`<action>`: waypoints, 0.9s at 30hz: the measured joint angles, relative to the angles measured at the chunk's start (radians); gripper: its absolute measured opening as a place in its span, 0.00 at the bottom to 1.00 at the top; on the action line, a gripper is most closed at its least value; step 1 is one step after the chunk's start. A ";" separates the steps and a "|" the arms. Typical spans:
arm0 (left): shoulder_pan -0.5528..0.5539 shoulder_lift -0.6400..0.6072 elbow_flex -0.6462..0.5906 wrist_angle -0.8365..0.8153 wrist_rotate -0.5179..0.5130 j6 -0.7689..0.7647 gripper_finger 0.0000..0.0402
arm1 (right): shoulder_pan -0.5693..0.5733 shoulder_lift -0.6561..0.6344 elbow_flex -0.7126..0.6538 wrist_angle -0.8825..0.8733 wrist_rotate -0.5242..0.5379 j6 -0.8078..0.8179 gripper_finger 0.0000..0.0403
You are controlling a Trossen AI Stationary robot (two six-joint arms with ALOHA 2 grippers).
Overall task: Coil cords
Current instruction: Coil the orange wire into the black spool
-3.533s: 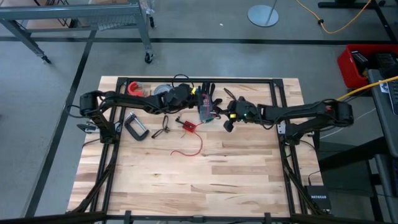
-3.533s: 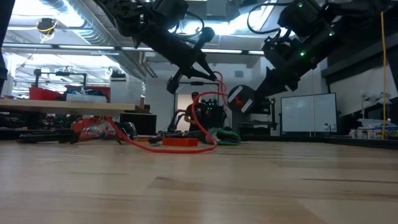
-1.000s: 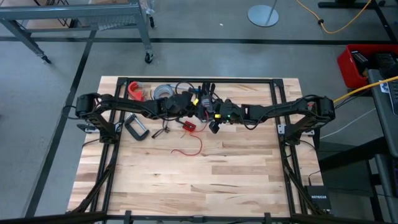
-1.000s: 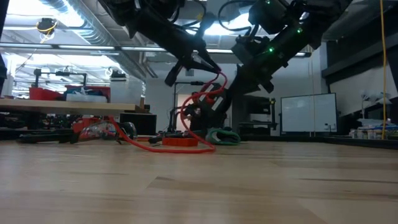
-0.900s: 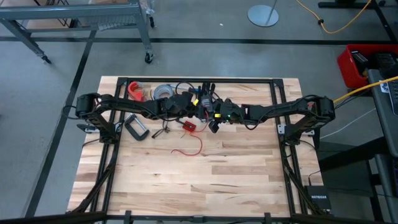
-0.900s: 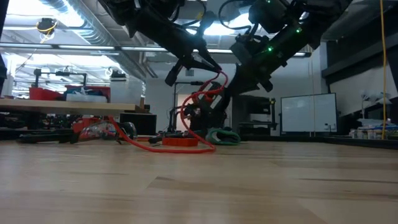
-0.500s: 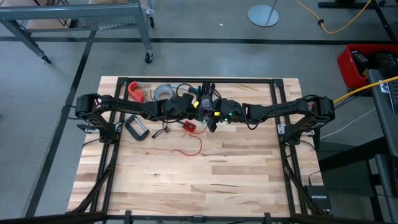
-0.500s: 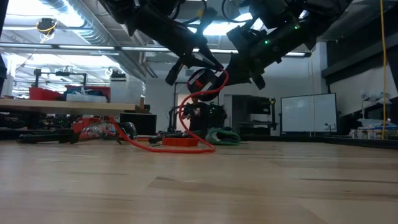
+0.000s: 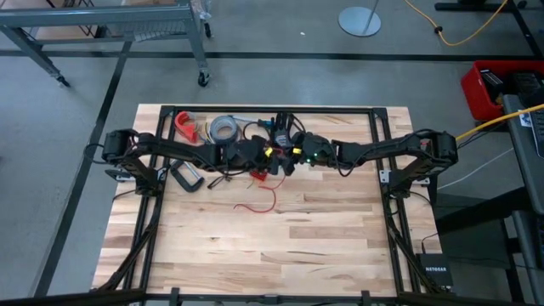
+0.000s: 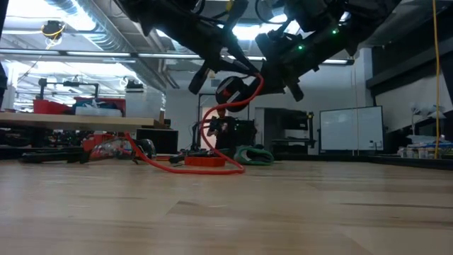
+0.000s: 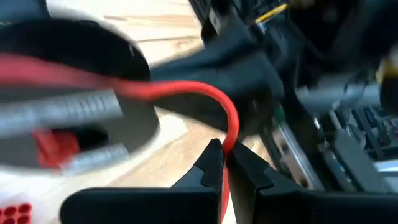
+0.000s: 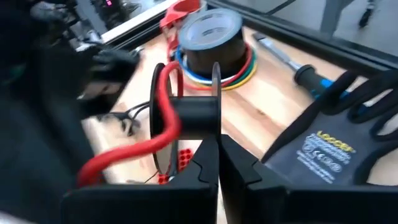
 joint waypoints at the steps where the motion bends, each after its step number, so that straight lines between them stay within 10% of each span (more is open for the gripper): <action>1: -0.006 0.000 0.000 -0.002 -0.001 -0.001 0.00 | -0.006 0.000 0.000 0.001 0.006 0.001 0.00; 27: -0.076 0.000 0.001 -0.242 -0.143 0.007 0.00 | -0.073 -0.003 0.000 0.134 -0.203 0.007 0.00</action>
